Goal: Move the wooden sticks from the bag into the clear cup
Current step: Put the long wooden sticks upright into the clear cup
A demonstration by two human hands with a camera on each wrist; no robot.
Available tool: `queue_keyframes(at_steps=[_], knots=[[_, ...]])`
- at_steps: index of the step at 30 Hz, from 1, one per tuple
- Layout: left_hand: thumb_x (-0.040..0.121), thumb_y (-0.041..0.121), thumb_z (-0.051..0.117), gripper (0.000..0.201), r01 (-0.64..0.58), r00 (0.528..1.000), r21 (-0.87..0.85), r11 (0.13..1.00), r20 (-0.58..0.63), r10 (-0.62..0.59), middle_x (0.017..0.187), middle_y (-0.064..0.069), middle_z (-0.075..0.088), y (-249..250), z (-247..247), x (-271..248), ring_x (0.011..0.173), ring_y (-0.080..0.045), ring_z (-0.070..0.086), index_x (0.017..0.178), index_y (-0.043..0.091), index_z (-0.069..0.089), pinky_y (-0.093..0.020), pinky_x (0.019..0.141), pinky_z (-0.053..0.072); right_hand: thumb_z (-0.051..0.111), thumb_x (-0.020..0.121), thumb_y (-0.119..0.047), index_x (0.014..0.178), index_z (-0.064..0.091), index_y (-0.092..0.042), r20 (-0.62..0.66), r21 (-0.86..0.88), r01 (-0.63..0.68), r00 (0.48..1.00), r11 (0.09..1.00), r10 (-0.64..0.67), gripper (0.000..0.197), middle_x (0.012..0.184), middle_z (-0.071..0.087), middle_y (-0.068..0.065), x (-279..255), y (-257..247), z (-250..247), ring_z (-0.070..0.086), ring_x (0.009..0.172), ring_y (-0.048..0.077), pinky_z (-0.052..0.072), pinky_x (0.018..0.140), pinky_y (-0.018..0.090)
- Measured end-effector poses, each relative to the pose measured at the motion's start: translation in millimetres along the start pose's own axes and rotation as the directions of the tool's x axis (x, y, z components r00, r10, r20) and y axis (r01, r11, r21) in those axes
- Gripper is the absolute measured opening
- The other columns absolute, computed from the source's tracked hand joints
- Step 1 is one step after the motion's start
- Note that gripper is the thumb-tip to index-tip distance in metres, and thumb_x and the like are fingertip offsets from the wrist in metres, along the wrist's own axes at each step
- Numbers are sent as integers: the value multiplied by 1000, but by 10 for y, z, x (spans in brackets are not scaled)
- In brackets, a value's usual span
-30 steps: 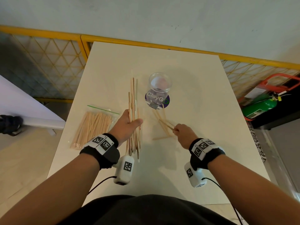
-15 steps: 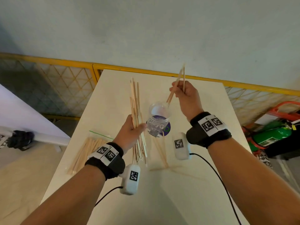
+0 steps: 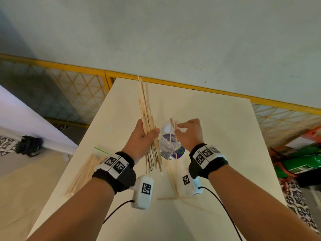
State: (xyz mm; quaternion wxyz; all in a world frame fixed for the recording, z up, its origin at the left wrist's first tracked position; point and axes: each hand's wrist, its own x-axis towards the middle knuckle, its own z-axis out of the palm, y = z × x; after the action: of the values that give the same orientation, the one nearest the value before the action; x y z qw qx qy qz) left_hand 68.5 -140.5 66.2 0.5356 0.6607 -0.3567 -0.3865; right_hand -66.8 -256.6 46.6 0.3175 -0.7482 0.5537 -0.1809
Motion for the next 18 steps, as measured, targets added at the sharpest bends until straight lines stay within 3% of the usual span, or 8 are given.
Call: queue_keyframes(at_steps=[4,6,8,10,11,13,16,18], knots=[[97,16,55,23,3,1000,-14,1000,-2,-3,94,3,57,14,23,23,94,-21,58,118,15,45,-39,89,50,42,96,-17,103,66,-3,-113,157,25,994,987,-8,29,112,55,13,2,-72,-135,49,87,18,33,78,18],[97,18,56,25,-6,1000,-9,1000,-2,6,96,0,56,7,15,15,94,-22,57,119,14,45,-41,90,50,34,99,-16,100,63,-9,-176,332,107,983,937,-50,30,94,59,3,67,-196,-199,50,82,14,40,81,27],[97,19,56,26,-12,1000,-2,1000,-6,12,97,-2,56,-11,7,13,93,-22,57,121,13,45,-40,89,50,32,101,-19,99,61,-13,-206,442,190,973,877,-107,29,86,59,-2,143,-292,-224,53,81,10,43,83,28],[97,18,56,27,-9,1000,-6,1000,-10,9,97,-3,56,-14,8,14,92,-22,57,121,12,45,-38,86,50,30,100,-26,111,62,-18,-110,337,226,974,914,-200,34,105,62,3,231,-287,-157,54,99,12,40,92,29],[97,18,56,25,-8,1000,-12,1000,-14,8,96,-3,56,-7,14,16,92,-22,57,119,12,45,-38,86,50,28,98,-30,120,59,-22,1,154,206,978,966,-209,39,120,58,5,239,-239,-87,51,112,18,37,95,34],[97,16,56,22,-12,1000,-34,999,-19,11,95,-1,56,21,26,18,92,-22,58,116,12,46,-39,87,51,29,96,-30,135,46,-31,152,-193,142,982,971,-113,43,142,41,6,218,-84,77,35,129,27,31,100,40],[97,15,56,21,-19,1000,-66,998,-20,18,94,2,57,99,30,44,91,-17,59,115,12,46,-29,82,51,42,95,-34,143,36,-34,174,-124,-18,984,992,40,49,151,22,2,39,16,97,19,136,27,20,110,42],[97,16,56,23,-44,999,-54,998,-33,43,98,-2,58,169,38,92,93,-18,59,117,9,46,-28,80,50,52,91,-35,147,29,-30,161,-43,-62,985,997,69,61,154,19,1,-115,105,-8,17,139,27,17,113,42]])
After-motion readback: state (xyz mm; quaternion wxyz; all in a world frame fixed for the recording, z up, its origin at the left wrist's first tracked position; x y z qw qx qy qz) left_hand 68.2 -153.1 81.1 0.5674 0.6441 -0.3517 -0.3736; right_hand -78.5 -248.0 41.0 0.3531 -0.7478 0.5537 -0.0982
